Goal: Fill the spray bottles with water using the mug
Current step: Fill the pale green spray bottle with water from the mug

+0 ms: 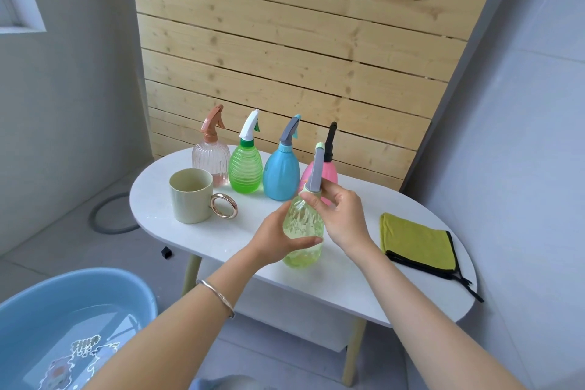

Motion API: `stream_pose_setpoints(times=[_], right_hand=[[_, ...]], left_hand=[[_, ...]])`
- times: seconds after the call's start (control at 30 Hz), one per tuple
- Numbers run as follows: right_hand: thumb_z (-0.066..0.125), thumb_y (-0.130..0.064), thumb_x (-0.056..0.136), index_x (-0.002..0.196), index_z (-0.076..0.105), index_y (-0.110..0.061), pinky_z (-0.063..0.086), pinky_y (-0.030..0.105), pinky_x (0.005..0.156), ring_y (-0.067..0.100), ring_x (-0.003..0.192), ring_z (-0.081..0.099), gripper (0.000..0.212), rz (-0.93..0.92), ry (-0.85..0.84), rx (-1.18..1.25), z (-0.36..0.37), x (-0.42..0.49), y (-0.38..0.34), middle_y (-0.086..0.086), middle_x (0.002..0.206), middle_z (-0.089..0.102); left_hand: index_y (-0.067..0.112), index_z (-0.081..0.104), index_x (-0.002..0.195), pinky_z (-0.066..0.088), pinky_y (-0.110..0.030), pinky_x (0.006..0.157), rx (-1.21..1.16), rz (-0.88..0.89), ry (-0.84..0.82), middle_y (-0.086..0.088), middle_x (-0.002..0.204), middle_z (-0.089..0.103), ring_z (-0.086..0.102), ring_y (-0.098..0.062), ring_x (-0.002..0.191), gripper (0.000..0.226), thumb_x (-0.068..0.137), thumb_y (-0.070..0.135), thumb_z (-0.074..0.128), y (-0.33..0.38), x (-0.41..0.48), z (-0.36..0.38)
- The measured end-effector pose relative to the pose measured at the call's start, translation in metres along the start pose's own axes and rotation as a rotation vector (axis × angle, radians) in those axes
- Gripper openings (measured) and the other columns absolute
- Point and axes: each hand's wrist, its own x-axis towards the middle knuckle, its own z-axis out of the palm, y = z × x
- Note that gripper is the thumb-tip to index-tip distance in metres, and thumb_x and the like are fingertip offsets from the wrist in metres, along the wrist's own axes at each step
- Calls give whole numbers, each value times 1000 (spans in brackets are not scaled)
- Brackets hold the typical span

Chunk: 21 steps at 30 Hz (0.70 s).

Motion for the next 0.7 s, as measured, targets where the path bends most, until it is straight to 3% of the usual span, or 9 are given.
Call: stream_pose_setpoints(times=[0.2,0.33,0.4,0.5,0.6,0.7], right_hand=[[73,-31,81,114,68,-21,43,6,81,1,98,63,35,-1,68,-35,8,-7,-2,-13,100,71],[73,-23,82,93,66,-32,46,10,80,-4,89,64,15,27,54,9,-12,3,-15,-21,88,69],[73,-21,83,85,65,-34,48,9,77,-9,79,64,15,18,71,24,-33,15,-26,-22,81,68],[72,-21,83,94,67,-22,46,5,73,-13,74,62,13,15,125,48,-63,37,-34,-13,87,69],[71,-24,84,106,68,-15,49,17,80,-5,83,63,24,22,153,-3,-90,57,-28,-4,98,71],[71,-23,84,110,68,-15,50,26,85,5,92,64,27,59,163,-38,-106,74,-9,-3,102,70]], left_hand=[[19,40,146,29,-12,100,47,-1,36,15,133,52,44,0,127,92,69,37,87,1,-1,2],[15,38,146,32,-17,102,96,-5,-31,13,136,48,42,-5,129,92,72,41,84,20,8,-4],[18,35,148,34,-24,108,85,-11,-64,11,140,46,41,-7,131,93,73,47,82,40,22,-2],[25,34,149,36,-31,110,-34,-4,-82,7,144,46,43,-13,134,77,85,54,65,67,41,3],[21,19,156,25,-31,112,-80,-60,-69,0,159,28,29,-19,145,70,97,55,37,76,60,0],[17,11,157,16,-35,119,-22,-106,-50,-5,163,18,17,-19,150,73,99,54,34,67,76,-1]])
